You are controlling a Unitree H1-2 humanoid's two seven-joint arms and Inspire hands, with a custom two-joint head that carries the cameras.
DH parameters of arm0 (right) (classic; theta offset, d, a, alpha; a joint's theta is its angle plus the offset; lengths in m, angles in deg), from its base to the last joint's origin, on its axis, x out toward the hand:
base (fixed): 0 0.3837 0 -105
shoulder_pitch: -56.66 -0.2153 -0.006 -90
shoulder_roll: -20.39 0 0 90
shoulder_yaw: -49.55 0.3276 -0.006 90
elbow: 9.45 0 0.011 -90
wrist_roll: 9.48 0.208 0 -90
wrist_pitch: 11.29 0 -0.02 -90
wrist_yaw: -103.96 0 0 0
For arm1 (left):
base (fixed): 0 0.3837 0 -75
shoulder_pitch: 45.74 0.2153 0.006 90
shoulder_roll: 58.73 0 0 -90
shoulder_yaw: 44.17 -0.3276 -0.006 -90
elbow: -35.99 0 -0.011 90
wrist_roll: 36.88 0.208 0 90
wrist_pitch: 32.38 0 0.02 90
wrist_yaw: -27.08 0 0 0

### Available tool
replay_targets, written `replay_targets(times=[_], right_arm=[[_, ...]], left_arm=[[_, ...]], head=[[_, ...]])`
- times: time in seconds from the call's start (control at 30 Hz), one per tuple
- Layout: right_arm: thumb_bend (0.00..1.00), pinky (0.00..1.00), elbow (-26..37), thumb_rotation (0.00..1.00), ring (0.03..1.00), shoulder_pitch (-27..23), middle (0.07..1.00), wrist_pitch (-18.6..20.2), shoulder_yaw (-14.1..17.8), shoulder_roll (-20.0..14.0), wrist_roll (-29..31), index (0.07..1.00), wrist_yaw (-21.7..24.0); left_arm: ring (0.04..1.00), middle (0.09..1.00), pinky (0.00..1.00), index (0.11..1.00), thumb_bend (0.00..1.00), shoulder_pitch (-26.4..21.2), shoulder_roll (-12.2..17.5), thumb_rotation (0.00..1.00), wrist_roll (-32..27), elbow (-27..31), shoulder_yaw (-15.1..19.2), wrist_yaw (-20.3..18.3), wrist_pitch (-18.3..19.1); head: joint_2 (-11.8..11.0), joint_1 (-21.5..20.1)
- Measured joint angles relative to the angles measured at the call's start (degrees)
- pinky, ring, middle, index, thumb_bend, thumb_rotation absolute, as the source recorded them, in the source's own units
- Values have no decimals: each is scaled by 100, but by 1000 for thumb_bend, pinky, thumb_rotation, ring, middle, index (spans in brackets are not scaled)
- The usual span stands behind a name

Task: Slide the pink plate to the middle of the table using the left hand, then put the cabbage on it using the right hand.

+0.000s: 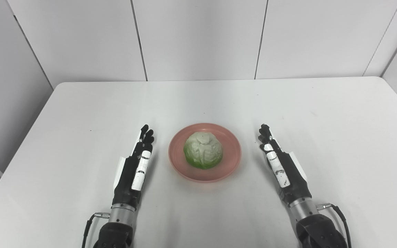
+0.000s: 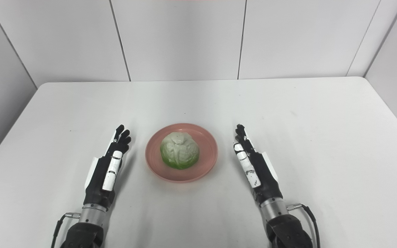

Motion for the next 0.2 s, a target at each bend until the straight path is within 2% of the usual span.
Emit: replay_targets(times=[0.2], right_arm=[[346,1000,0,1000,1000,-3,1000,-1,-1,-3,3,1000,-11]], left_arm=[[956,961,976,965,466,-4,-4,1000,-63,25,-7,-21,171]], head=[[0,79]])
